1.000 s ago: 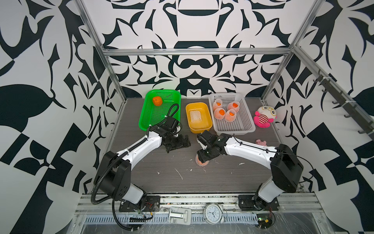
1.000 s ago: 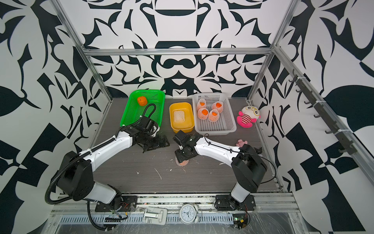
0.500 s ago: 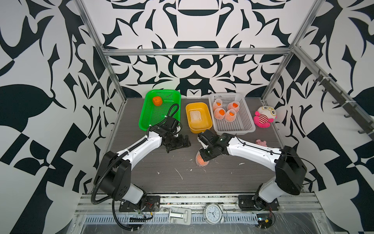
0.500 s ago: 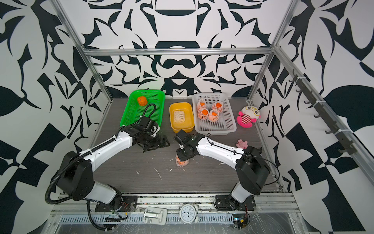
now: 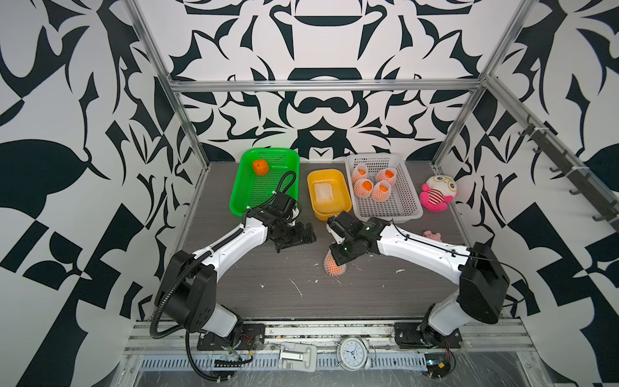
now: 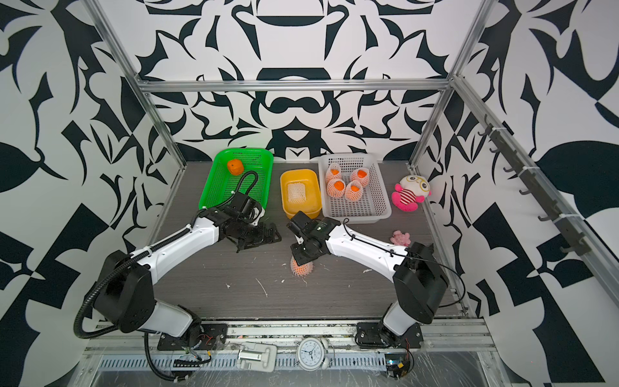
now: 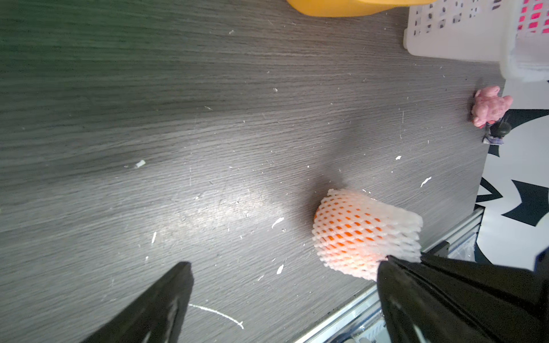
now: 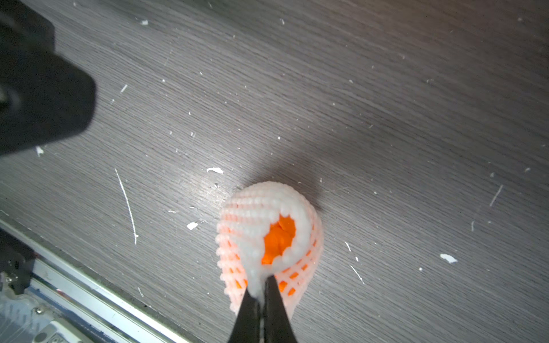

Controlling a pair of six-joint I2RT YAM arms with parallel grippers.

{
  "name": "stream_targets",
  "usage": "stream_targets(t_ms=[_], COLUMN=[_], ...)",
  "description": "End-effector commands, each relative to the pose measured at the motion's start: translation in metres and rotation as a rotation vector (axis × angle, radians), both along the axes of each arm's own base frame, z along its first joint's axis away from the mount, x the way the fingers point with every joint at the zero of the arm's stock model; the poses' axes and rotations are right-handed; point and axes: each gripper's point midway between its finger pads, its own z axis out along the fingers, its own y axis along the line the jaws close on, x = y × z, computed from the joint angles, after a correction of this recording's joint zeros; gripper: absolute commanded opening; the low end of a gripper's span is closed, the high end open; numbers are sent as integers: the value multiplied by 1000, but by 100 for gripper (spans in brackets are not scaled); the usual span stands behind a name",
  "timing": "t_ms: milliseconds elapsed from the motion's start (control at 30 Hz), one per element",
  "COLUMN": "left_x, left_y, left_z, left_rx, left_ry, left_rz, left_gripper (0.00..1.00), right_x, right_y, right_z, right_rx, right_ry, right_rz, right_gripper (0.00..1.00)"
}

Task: Remove foam nets from oranges
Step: Remove the foam net from the orange.

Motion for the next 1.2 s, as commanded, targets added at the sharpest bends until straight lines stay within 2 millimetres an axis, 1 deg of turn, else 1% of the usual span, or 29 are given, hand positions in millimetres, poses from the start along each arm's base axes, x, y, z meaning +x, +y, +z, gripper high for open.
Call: stream_targets(t_ms=[0,133,200,300,367,433,467,567,667,733,800,967,1033,1167], left_x=[-1,-4,-7,-12,-17,-23,-25,-35,-47,-55,-60,-61,-61,-59], left_y=[-2,-5,-12,-26,-31,-36,-36,-39,-43,-45,-46,-50,-51,-53], left_z=[14,22,33,44,49,58,62,83,99,105,105,94,90,83], left_rx=[-35,-68,-124,-243,-302,-376,-399,-515,-611,-663,-692,-699,-695,-686], left_ry=[-41,-90,-118,-168,-186,-216,-233,-295,-336,-363,-370,-296,-273,-235], left_rz=[-32,-81,-124,-181,-203,-236,-238,-284,-350,-389,-415,-430,-428,-423], left_gripper=[100,99,99,99,98,93,92,92,92,89,89,87,86,86], right_x=[-2,-6,-6,-5,-5,-6,-6,-5,-3,-2,-3,-9,-11,-12], right_y=[7,11,15,18,21,25,27,29,26,24,23,25,25,24], right_z=[28,38,48,55,60,66,70,82,94,99,102,100,102,108], right_rx=[50,84,93,109,142,198,241,359,480,538,586,643,667,690], right_ry=[-19,-17,-34,-54,-45,-31,-24,-16,-1,2,18,60,67,50], right_rz=[22,63,115,200,243,276,285,314,324,327,338,364,372,372], right_gripper=[4,3,3,1,0,0,0,0,0,0,0,0,0,0])
